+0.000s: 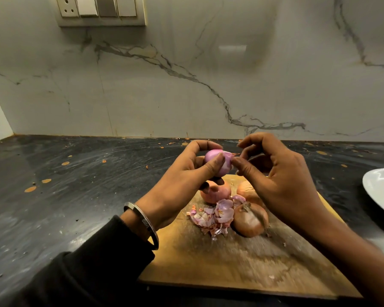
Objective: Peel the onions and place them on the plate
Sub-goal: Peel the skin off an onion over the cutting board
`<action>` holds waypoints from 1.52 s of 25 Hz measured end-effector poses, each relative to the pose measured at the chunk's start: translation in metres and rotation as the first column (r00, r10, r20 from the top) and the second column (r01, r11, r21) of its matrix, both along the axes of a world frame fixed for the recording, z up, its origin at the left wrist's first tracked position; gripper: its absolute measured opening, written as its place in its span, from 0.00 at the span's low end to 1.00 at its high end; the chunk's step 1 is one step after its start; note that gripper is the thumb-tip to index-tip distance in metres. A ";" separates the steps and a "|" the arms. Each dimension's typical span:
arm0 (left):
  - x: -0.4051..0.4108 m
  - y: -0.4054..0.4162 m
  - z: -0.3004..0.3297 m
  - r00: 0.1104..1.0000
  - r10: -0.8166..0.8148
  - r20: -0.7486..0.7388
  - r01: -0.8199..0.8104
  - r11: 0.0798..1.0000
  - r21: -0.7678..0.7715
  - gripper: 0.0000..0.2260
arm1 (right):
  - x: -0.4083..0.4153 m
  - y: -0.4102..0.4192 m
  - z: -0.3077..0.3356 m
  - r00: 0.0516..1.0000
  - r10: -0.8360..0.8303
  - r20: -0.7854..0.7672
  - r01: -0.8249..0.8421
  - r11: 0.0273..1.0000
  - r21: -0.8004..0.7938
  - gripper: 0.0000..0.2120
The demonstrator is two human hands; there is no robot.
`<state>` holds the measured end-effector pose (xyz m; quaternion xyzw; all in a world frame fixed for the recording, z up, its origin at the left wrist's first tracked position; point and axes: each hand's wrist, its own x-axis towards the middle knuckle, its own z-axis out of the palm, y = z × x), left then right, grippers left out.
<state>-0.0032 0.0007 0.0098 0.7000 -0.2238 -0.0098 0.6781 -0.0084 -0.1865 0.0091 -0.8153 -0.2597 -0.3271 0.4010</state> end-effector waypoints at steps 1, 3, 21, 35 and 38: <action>0.000 -0.001 -0.001 1.000 -0.003 -0.004 0.003 1.000 0.002 0.17 | -0.001 0.000 0.000 1.000 0.012 0.009 -0.013 1.000 0.005 0.06; 0.000 -0.002 -0.003 1.000 -0.010 -0.018 0.009 0.999 -0.049 0.17 | -0.001 -0.001 -0.001 1.000 0.008 -0.003 -0.008 1.000 0.001 0.01; -0.001 -0.003 0.000 0.999 -0.040 -0.020 0.039 0.998 -0.054 0.17 | 0.006 -0.003 -0.004 0.997 -0.045 -0.068 0.052 0.994 0.099 0.08; -0.002 -0.010 -0.008 0.997 -0.072 -0.002 0.072 0.997 0.036 0.20 | 0.008 -0.004 -0.007 0.993 -0.002 -0.116 0.031 0.968 0.249 0.06; 0.002 -0.006 -0.009 0.999 -0.035 0.005 0.035 0.999 0.030 0.21 | 0.008 -0.007 -0.002 0.986 0.076 -0.147 -0.032 0.959 0.283 0.06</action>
